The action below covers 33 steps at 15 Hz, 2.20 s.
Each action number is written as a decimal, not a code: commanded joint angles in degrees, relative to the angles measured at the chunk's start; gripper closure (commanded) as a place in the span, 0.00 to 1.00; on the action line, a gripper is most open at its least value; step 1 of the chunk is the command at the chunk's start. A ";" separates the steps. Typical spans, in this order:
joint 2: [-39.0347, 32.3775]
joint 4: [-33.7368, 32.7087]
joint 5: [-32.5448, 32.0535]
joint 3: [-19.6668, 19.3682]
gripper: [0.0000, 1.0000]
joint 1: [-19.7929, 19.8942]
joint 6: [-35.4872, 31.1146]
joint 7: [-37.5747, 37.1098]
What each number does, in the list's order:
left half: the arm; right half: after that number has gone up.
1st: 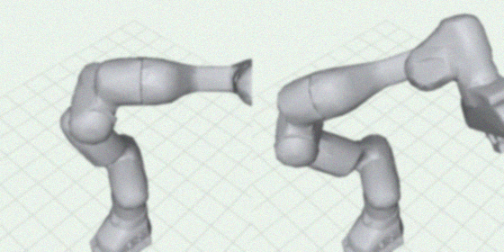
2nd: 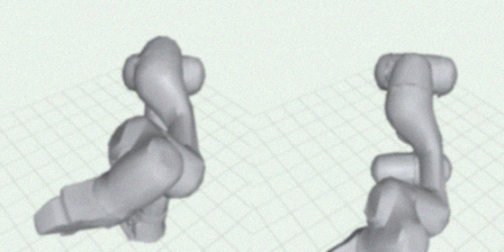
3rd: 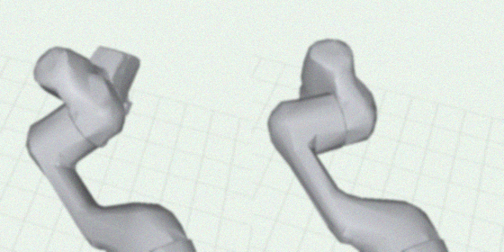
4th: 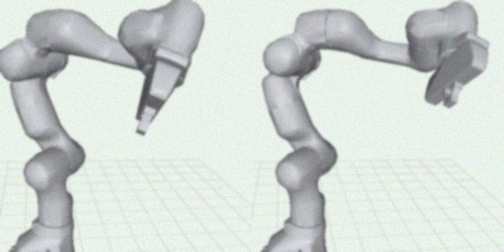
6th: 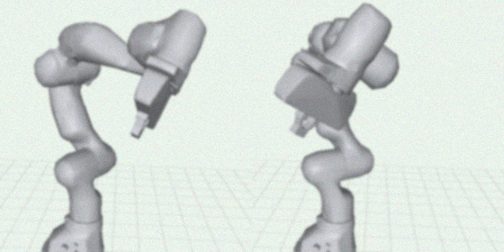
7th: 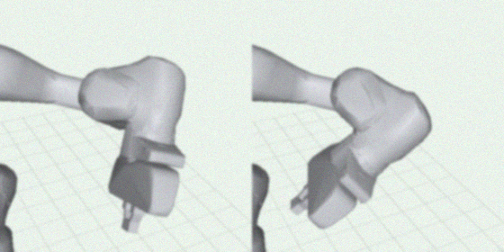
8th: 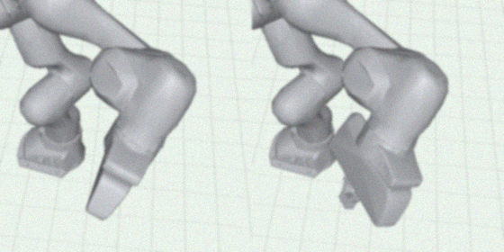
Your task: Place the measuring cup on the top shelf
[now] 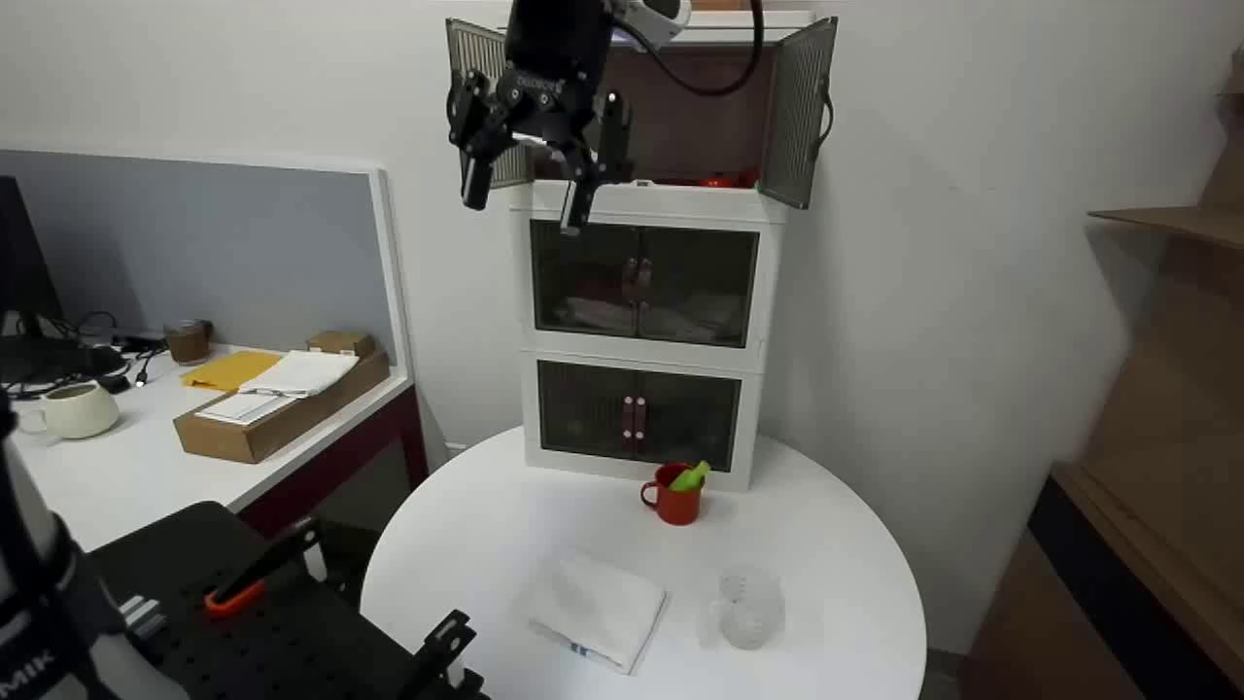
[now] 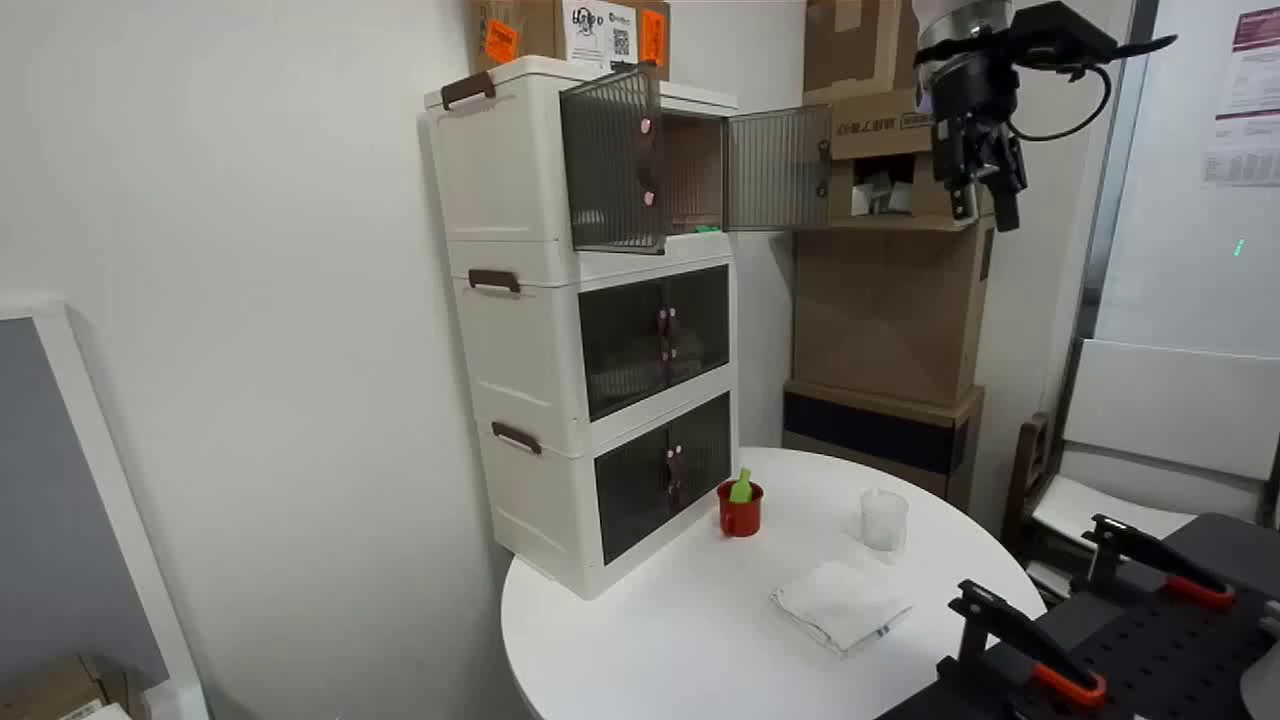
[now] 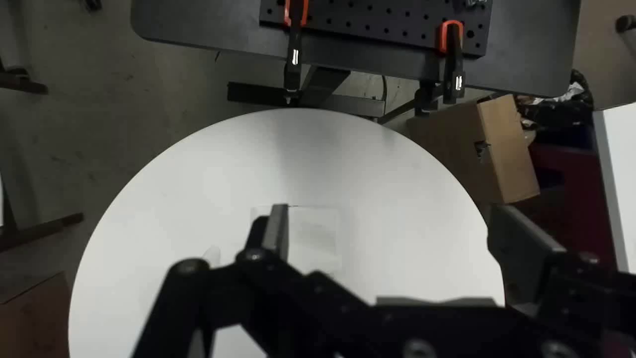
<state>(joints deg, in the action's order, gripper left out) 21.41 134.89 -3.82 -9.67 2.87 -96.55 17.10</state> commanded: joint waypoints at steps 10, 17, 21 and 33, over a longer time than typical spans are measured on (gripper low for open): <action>-0.27 6.28 4.39 -0.90 0.00 0.88 -15.30 -2.11; -19.56 10.03 22.58 -6.84 0.00 1.96 -44.81 3.65; -34.42 5.86 29.97 -3.97 0.00 5.48 -53.04 1.18; -74.07 -26.29 23.36 3.21 0.00 13.66 -53.60 -16.14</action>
<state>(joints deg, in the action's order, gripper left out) -44.72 118.20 21.95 -7.13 15.20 -152.29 5.22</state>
